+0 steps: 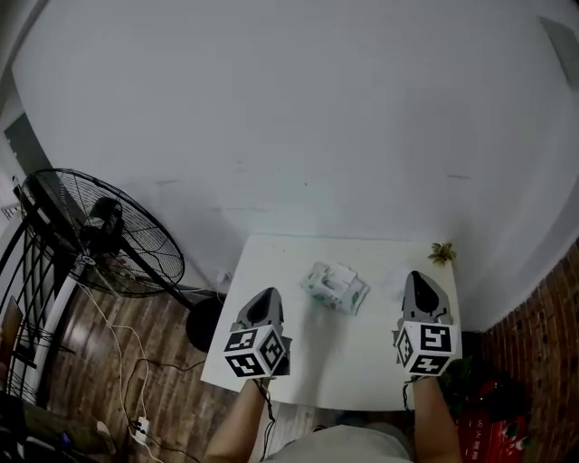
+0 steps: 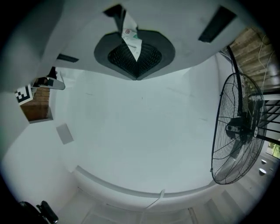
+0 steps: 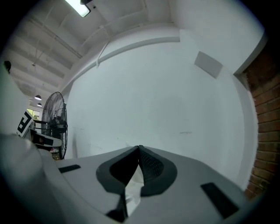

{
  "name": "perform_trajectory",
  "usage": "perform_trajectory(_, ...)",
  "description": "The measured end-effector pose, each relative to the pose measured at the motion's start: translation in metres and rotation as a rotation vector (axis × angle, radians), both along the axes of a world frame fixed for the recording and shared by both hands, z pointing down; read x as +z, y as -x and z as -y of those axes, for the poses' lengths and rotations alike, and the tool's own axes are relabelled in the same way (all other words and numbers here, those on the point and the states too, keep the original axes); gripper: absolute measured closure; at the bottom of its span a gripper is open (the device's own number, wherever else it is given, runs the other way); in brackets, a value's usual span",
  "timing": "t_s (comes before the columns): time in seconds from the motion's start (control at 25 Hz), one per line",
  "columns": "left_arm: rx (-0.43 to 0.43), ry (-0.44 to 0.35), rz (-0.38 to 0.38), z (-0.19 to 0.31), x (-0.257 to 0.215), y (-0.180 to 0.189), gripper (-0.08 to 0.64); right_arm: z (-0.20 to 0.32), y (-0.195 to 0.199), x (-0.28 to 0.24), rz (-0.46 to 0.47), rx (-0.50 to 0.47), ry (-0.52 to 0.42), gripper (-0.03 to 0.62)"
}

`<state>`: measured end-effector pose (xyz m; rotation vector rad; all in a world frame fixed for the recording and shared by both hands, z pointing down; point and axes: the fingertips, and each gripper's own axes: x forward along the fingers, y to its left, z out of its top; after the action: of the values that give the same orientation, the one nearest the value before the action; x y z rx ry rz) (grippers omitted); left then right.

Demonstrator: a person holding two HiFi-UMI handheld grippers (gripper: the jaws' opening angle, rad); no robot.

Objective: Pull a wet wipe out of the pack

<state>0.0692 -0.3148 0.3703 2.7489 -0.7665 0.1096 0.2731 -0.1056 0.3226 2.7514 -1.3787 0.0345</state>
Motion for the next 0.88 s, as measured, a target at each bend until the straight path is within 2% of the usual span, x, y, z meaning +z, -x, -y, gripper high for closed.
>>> perform_trajectory(0.32,0.03,-0.002,-0.002,-0.006,0.002,-0.017,0.549,-0.013,0.003,0.009,0.03,0.037,-0.012,0.591)
perform_trajectory(0.44,0.024,0.001,-0.012,-0.005,0.0,-0.016,0.549,-0.011,0.001,0.008,0.061,0.031,-0.037,0.591)
perform_trajectory(0.88,-0.017,0.009,-0.018,0.008,-0.001,-0.001,0.549,0.0,0.004,-0.002,0.049,-0.005,-0.039,0.591)
